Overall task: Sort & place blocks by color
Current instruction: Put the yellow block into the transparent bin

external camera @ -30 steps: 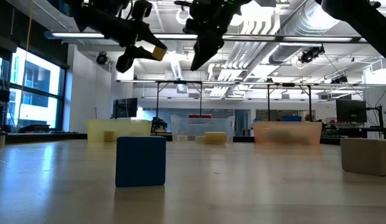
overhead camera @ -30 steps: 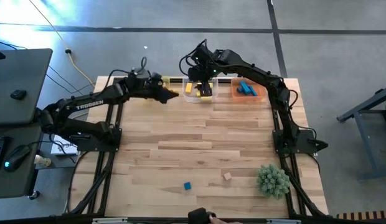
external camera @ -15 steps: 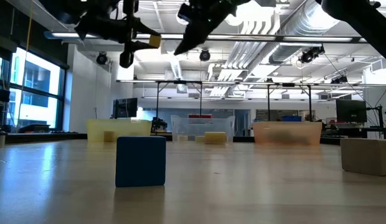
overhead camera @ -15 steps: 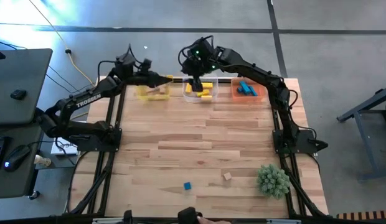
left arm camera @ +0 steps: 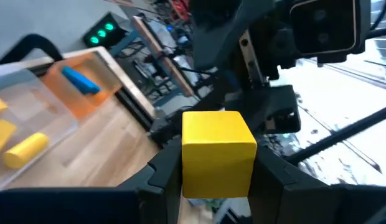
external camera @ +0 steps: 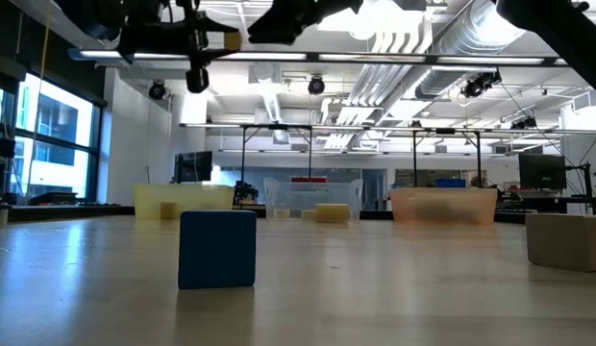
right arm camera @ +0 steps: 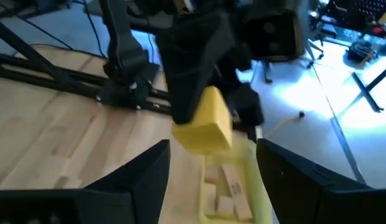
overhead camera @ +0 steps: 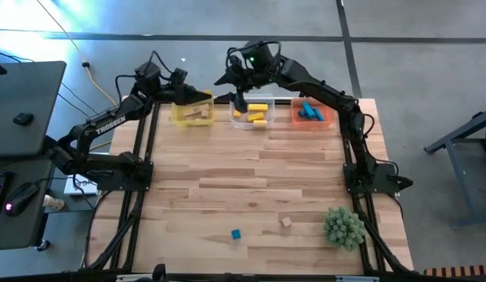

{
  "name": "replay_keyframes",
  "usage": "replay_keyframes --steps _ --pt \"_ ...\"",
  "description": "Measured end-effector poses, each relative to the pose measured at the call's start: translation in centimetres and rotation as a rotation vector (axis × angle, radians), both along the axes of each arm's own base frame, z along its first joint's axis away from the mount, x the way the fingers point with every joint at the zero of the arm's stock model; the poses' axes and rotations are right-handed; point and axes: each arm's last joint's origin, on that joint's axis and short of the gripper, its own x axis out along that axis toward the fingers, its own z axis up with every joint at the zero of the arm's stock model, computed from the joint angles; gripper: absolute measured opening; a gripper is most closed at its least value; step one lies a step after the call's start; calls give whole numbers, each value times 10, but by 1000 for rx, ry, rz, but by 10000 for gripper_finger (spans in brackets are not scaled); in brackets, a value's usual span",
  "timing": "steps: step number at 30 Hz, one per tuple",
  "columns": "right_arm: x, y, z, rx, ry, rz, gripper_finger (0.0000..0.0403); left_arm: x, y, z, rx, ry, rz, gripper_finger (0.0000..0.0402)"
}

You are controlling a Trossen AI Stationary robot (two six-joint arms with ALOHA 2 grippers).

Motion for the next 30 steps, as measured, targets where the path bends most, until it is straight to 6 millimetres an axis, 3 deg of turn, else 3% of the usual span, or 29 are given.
replay_keyframes --steps 12,24,30 --pt "16 31 4 -31 -42 -20 226 1 -2 5 0 -37 -70 110" --pt "25 48 8 -63 -72 -96 225 4 -6 12 -5 -75 -125 110" --pt "27 54 9 -57 -81 -122 192 6 -8 12 -4 -75 -149 111"
